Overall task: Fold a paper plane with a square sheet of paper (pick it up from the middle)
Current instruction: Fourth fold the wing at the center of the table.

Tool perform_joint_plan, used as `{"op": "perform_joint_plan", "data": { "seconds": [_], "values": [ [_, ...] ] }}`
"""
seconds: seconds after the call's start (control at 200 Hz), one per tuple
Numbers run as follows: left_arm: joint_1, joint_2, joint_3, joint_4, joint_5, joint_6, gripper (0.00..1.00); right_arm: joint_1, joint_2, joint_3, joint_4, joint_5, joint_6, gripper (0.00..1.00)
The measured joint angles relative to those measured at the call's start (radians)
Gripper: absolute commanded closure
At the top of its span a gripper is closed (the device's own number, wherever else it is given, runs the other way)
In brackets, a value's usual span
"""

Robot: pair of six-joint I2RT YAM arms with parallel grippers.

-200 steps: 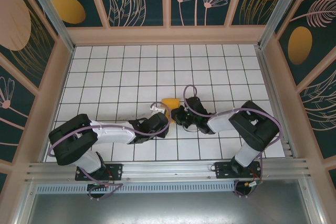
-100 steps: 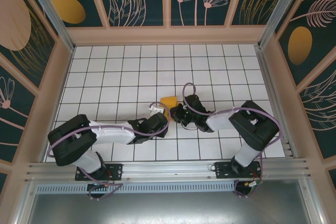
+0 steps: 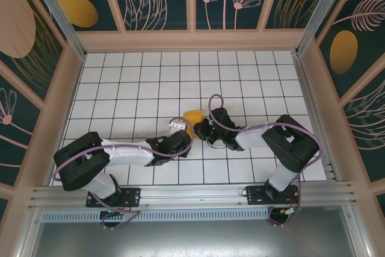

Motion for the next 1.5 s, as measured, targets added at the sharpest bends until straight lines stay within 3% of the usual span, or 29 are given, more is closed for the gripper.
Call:
{"op": "perform_joint_plan", "data": {
  "seconds": [0.155,0.33,0.8,1.006,1.086,1.396,1.501],
  "values": [
    [-0.002,0.01,0.0,0.0,-0.011,0.007,0.59,0.0,0.0,0.004,0.0,0.0,0.0,0.96],
    [-0.003,0.016,0.002,-0.001,-0.026,0.019,0.68,0.0,0.0,0.005,0.0,0.0,0.0,0.96],
    [-0.004,0.016,0.011,-0.008,-0.037,0.034,0.81,0.0,0.0,0.006,-0.001,0.0,-0.001,0.95],
    [-0.004,0.016,0.014,-0.01,-0.048,0.04,1.0,0.0,-0.002,0.029,-0.035,-0.003,-0.026,0.83],
    [-0.004,0.016,0.013,-0.011,-0.055,0.04,1.0,0.0,-0.017,0.034,-0.062,-0.002,-0.046,0.8],
    [-0.003,-0.038,-0.046,0.025,-0.016,0.068,1.0,-0.007,-0.164,0.037,-0.207,0.011,-0.164,0.53],
    [0.007,-0.069,-0.069,0.069,0.043,0.087,1.0,-0.01,-0.24,0.036,-0.272,0.031,-0.211,0.51]
  ]
}}
